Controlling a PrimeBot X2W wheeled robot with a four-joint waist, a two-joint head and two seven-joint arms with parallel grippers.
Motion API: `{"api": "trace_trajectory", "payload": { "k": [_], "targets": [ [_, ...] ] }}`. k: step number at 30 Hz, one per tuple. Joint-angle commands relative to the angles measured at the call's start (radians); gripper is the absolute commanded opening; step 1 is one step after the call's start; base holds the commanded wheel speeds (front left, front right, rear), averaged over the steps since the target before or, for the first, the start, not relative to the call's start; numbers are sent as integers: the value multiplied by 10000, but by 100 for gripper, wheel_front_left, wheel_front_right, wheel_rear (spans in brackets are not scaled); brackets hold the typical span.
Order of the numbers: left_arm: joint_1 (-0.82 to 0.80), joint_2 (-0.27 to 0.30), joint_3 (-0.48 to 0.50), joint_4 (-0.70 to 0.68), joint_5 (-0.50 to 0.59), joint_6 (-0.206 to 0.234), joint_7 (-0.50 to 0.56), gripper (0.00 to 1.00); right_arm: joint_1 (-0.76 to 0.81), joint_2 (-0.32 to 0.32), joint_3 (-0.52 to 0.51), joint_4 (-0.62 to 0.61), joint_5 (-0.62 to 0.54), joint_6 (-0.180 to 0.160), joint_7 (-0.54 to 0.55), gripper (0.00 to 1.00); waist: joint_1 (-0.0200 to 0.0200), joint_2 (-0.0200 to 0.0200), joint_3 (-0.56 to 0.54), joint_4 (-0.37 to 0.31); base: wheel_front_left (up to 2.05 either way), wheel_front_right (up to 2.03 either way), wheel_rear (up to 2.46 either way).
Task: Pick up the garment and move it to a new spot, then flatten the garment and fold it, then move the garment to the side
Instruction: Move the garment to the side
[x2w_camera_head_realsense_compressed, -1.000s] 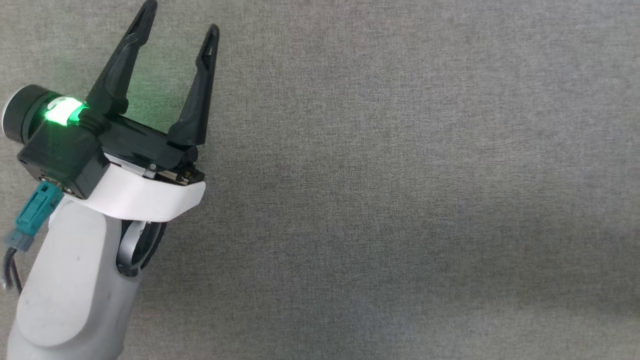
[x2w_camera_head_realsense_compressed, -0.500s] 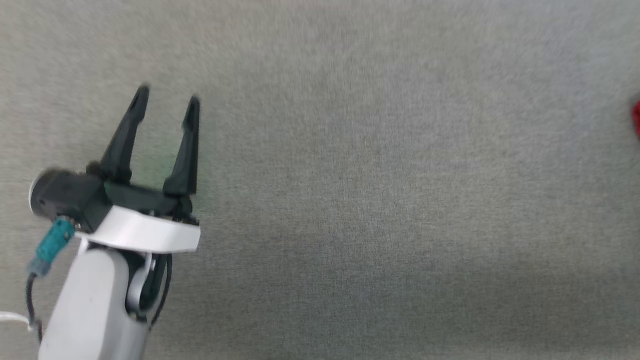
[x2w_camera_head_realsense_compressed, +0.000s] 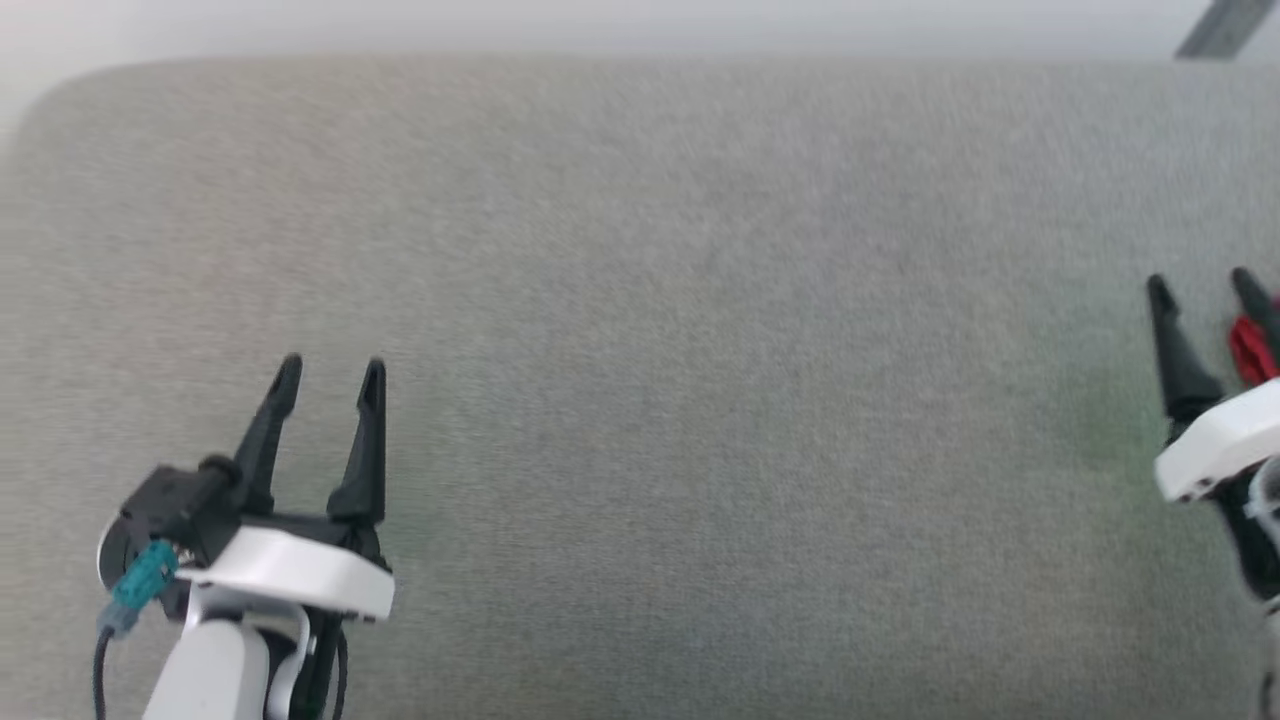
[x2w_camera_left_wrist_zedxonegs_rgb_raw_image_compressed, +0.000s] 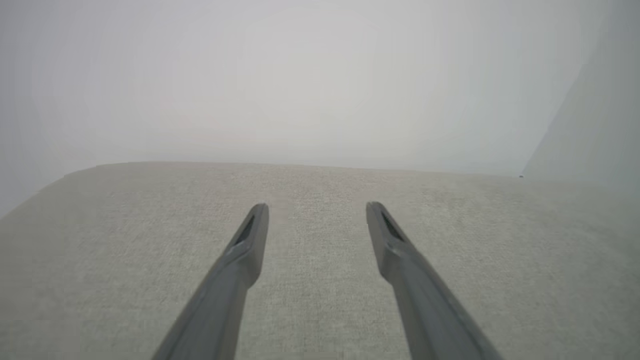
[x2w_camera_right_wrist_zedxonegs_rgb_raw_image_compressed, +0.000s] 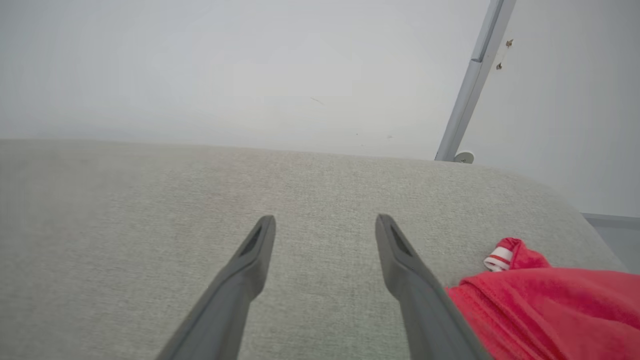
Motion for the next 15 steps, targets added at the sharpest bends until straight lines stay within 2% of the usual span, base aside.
{"api": "trace_trajectory", "payload": {
  "k": [1, 9, 15],
  "targets": [
    [258, -49, 87, 80, -50, 23, -49, 100, 288, 224, 63, -79, 77, -27, -320, 100, -1, 0, -513, 350, 0, 0, 0],
    [1080, -130, 384, 244, -86, 23, -49, 100, 1176, 928, -90, -21, 42, -27, -1171, 100, -1, 0, -1375, 572, 0, 0, 0],
    [1604, -28, 478, 81, 46, 23, -49, 100, 2006, 1435, -265, -556, -78, -25, -1352, 100, -1, 0, -1812, 542, 0, 0, 0]
  ]
}}
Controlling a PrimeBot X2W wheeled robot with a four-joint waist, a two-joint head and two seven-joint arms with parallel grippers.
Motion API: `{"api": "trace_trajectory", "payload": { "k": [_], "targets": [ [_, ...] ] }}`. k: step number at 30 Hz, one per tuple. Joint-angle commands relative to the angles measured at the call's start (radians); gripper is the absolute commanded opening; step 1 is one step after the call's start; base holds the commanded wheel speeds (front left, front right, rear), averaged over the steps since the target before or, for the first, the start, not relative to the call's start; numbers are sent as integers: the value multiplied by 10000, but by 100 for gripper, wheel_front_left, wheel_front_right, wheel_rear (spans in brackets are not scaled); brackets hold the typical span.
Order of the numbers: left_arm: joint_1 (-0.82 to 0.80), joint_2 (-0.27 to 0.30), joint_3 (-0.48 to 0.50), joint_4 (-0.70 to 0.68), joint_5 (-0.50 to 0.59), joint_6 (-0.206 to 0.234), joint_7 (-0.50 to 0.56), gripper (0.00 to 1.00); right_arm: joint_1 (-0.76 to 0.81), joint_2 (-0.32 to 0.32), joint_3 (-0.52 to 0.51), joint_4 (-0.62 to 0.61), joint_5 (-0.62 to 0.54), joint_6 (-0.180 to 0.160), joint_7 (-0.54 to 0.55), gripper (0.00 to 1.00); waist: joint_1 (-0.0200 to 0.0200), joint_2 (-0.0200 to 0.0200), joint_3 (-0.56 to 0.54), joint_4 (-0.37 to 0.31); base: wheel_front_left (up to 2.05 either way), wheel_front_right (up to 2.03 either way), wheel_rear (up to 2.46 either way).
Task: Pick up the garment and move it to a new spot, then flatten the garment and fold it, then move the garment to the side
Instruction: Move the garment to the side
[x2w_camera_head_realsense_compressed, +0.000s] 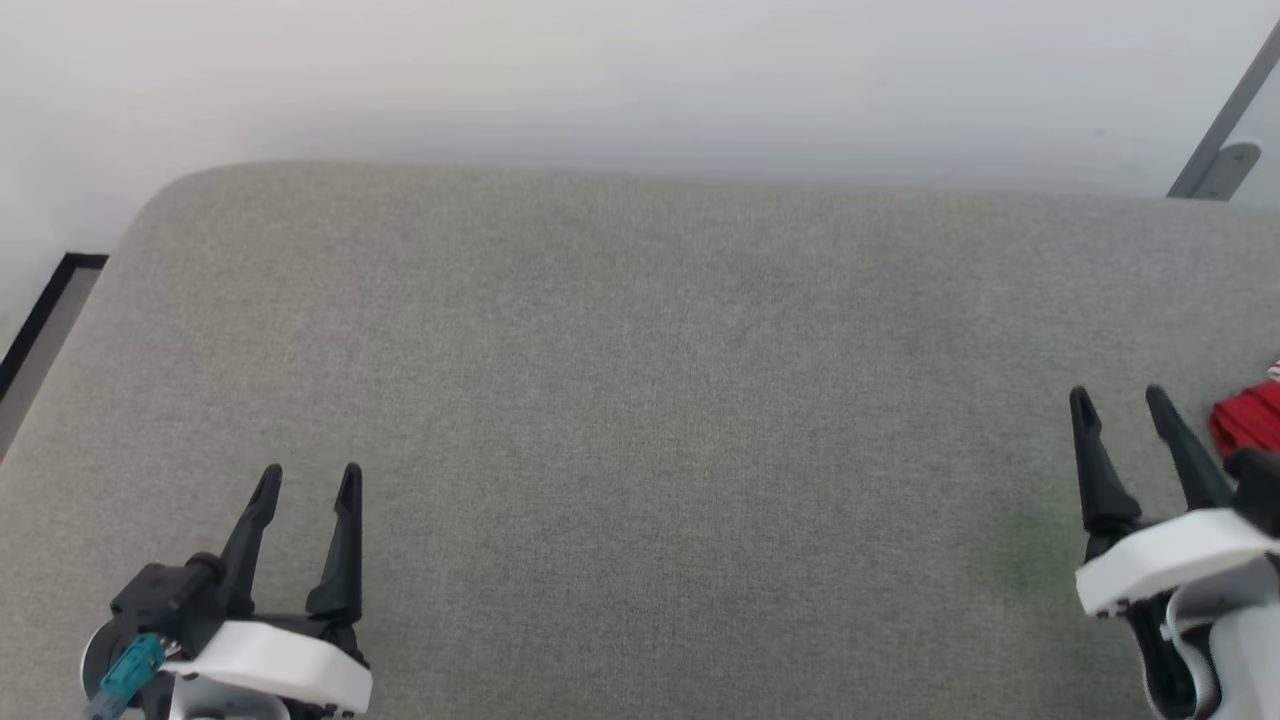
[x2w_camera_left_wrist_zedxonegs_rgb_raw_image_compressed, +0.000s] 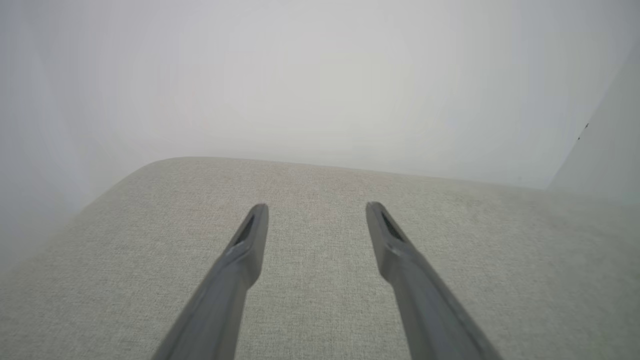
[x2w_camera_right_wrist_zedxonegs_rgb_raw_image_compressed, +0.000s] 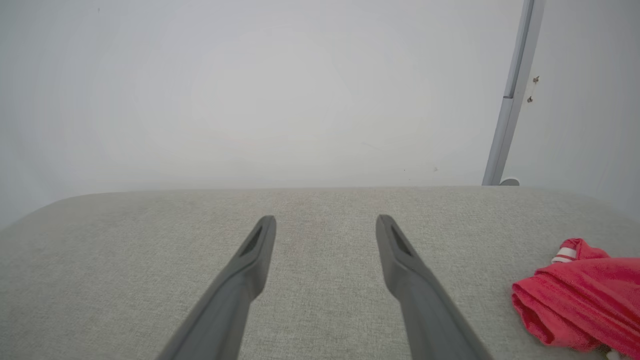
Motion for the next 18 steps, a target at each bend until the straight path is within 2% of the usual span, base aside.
{"api": "trace_trajectory", "payload": {
  "k": [1, 18],
  "targets": [
    [136, 5, 41, -61, 22, 23, -47, 100, 206, 67, -73, -101, 24, -23, 13, 100, 0, -1, -108, -14, 0, 0, 0],
    [1473, -142, 678, -1408, 90, 23, -49, 100, 2676, 1050, -1510, -3444, -527, -16, 1412, 100, 0, -1, -187, -102, 0, 0, 0]
  ]
}}
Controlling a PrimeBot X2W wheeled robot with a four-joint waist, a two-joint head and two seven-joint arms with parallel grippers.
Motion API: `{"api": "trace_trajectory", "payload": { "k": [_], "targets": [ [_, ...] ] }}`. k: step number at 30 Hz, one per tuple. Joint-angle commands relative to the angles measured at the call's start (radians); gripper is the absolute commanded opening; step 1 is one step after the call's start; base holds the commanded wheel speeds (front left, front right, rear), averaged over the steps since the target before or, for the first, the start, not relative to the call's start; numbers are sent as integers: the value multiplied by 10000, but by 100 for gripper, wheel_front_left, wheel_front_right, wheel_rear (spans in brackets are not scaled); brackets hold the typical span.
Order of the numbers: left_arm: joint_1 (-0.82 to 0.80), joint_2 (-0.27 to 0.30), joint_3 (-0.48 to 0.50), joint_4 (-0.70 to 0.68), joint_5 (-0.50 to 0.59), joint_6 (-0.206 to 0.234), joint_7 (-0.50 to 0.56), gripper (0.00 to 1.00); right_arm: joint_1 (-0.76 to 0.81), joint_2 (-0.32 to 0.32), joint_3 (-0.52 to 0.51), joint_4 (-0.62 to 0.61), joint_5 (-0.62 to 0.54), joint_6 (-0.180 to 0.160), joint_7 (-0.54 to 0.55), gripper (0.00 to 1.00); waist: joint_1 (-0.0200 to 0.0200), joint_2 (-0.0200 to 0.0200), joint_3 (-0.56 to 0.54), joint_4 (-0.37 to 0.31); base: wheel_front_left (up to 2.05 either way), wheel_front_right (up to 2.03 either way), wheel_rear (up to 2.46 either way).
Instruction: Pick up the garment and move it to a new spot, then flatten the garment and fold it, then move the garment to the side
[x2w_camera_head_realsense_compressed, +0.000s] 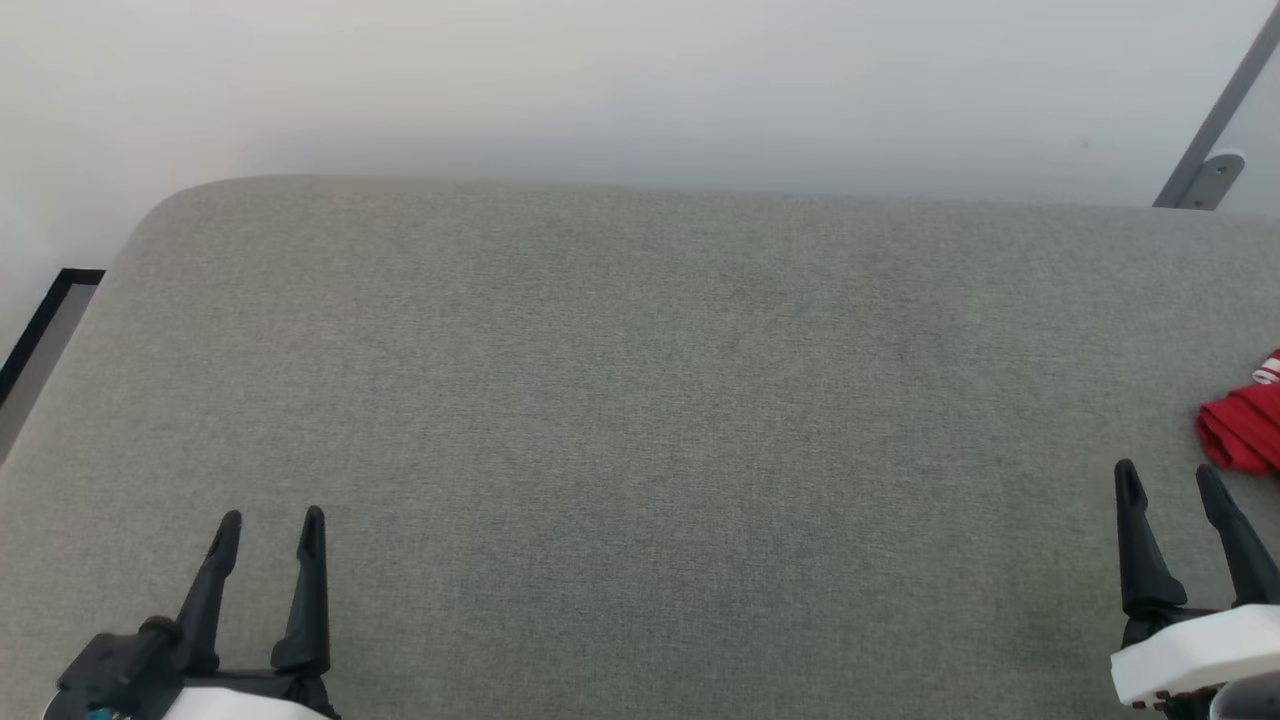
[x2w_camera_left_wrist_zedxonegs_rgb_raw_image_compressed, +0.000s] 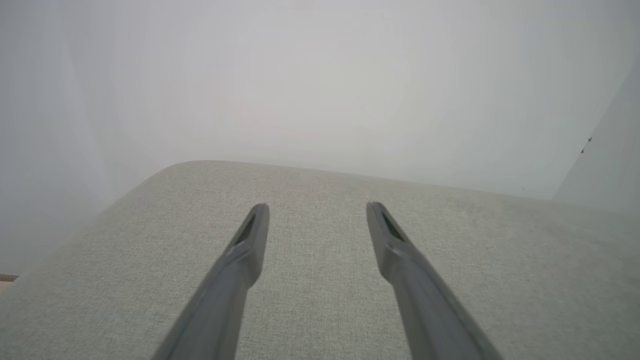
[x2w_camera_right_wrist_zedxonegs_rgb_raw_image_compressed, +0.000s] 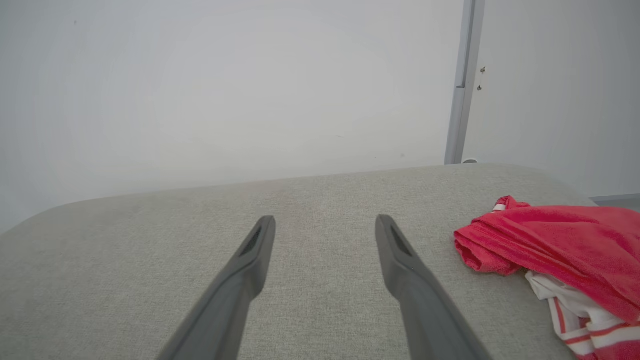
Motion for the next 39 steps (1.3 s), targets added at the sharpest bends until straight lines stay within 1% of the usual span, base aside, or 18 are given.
{"api": "trace_trajectory", "payload": {
  "k": [1, 5, 10, 30, 31, 36, 39],
  "targets": [
    [151, -11, 85, -117, 123, 23, -47, 100, 139, 72, -40, -197, -42, -6, 98, 100, -1, 0, 20, -38, 0, 0, 0],
    [306, -79, 230, -347, 206, 23, -47, 100, 368, 274, -180, -688, -143, -6, 310, 100, -1, 0, 67, -97, 0, 0, 0],
    [252, -74, 271, -379, 209, 23, -47, 100, 452, 444, -237, -953, -161, -6, 476, 100, -1, 0, 70, -130, 0, 0, 0],
    [237, -63, 159, -395, 113, 23, -47, 100, 499, 532, -104, -1102, -66, -6, 573, 100, -1, 0, 79, -69, 0, 0, 0],
    [241, -87, 163, -372, 74, 0, 0, 0, 446, 514, -92, -1070, -95, 0, 516, 0, 0, 0, 80, -69, 0, 0, 0],
    [308, -309, 77, 62, 39, -1, 44, 0, 514, 659, -28, -616, -68, 0, 515, 0, 0, 0, 84, -71, 0, 0, 0],
    [238, -353, 74, 130, -475, 7, 166, 0, 431, 684, -21, -476, 417, 0, 585, 0, 0, 0, 73, -91, 0, 0, 0]
  ]
}}
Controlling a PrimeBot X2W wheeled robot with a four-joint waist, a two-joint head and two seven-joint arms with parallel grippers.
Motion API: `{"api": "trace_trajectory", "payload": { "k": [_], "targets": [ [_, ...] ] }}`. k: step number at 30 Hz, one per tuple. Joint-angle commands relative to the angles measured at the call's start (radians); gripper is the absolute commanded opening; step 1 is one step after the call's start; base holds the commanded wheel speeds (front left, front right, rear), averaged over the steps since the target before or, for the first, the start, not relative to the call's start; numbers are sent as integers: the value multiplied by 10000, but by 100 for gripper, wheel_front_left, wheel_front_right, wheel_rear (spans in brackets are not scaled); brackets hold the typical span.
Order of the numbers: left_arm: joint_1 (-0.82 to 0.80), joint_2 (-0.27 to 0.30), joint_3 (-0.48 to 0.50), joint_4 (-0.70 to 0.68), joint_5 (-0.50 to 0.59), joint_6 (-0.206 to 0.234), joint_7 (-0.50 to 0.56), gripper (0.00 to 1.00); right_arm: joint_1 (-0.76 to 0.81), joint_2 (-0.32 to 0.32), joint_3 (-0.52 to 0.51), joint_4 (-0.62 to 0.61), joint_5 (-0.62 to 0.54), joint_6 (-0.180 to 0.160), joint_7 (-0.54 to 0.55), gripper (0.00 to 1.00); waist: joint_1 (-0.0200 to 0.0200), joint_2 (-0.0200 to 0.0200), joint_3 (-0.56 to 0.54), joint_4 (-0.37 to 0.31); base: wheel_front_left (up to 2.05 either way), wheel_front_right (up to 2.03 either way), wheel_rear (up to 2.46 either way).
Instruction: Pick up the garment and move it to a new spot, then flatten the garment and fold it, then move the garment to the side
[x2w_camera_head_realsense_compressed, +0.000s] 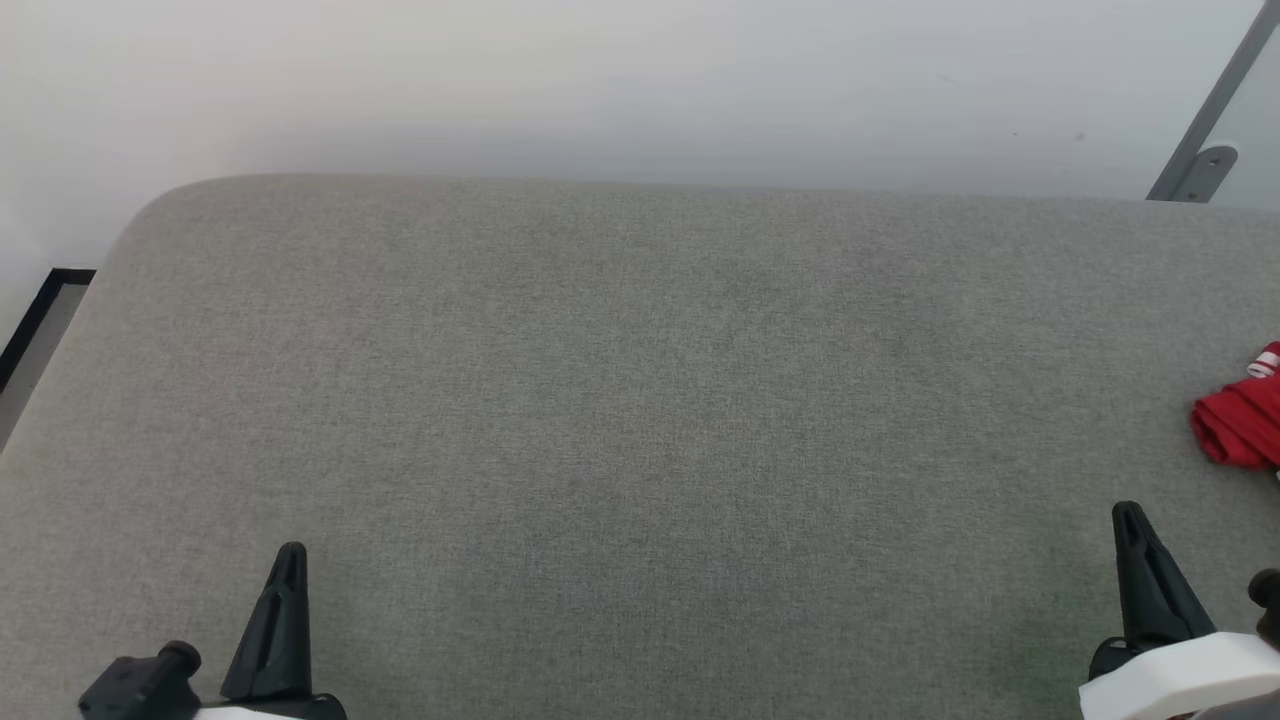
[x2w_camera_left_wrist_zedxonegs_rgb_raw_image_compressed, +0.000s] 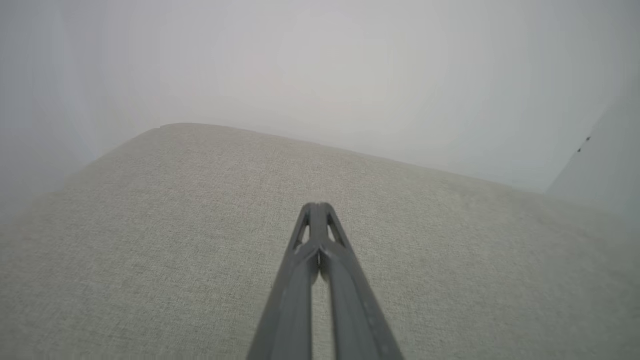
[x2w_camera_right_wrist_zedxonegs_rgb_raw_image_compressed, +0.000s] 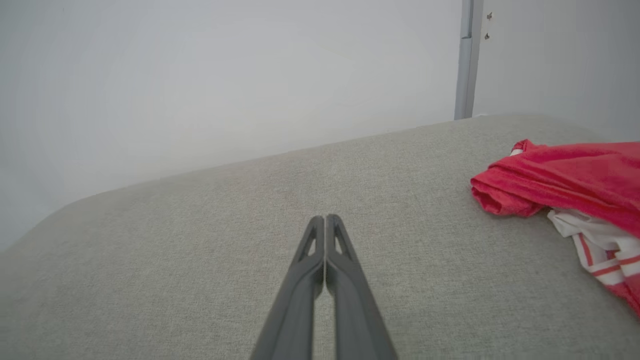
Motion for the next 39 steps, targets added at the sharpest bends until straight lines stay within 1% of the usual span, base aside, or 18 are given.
{"api": "trace_trajectory", "payload": {
  "k": [1, 2, 5, 20, 21, 39],
  "targets": [
    [-109, 78, 40, -103, -473, 11, 82, 0, -168, -29, -8, -65, 480, 0, 76, 0, 0, -1, -7, -14, 0, 0, 0],
    [-176, 64, 44, -54, -843, 13, 167, 0, -228, -17, 5, 3, 831, 0, 118, 0, 0, -1, -15, -28, 0, 0, 0],
    [-280, 42, 51, 26, -1380, 13, 292, 0, -312, 0, 27, 97, 1342, 0, 174, 0, 0, -1, -27, -50, 0, 0, 0],
    [-741, -80, 101, 394, -3765, 7, 857, 0, -699, 76, 130, 540, 3642, -1, 428, 0, 0, -1, -88, -158, 0, 0, 0],
    [-741, -80, 101, 394, -3765, 7, 857, 0, -699, 76, 130, 540, 3642, -1, 428, 0, 0, -1, -88, -158, 0, 0, 0],
    [-1175, -236, 199, 678, -6100, 9, 1460, 0, -1086, 154, 217, 992, 5936, -1, 690, 0, 0, -1, -159, -288, 0, 0, 0]
  ]
}}
